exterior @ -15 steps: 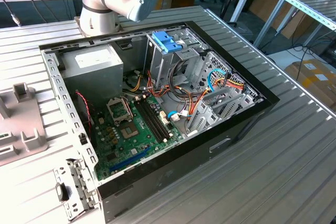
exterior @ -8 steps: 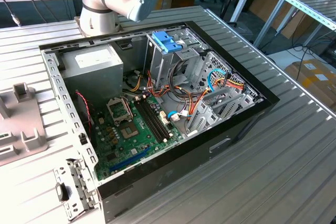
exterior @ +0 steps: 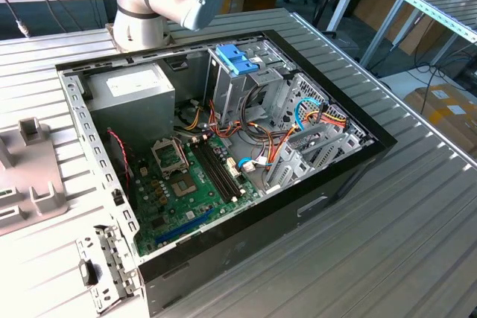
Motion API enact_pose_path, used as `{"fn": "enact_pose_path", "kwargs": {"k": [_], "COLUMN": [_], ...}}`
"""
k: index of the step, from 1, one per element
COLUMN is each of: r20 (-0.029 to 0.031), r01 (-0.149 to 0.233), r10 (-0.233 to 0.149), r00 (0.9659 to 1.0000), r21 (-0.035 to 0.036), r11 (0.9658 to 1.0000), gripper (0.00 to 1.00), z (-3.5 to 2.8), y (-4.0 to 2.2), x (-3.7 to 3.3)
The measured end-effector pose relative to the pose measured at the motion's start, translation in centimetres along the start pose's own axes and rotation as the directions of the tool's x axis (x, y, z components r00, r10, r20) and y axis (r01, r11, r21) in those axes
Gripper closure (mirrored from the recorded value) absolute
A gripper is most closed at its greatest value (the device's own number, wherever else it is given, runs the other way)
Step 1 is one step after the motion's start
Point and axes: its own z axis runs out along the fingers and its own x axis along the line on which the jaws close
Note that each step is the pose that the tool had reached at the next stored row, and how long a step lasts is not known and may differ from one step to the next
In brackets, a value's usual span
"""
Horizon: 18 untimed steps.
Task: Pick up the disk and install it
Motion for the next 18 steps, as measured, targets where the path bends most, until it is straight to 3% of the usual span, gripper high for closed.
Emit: {"fn": "enact_pose_path", "kwargs": {"k": [18], "r20": [0.0], "r01": [0.0], "r10": [0.0], "r00": [1.0], "r21": [-0.0003], "r11": [1.0], "gripper": [0.63], "z": [0.07], "y": [-1.65], "x": [0.0]}}
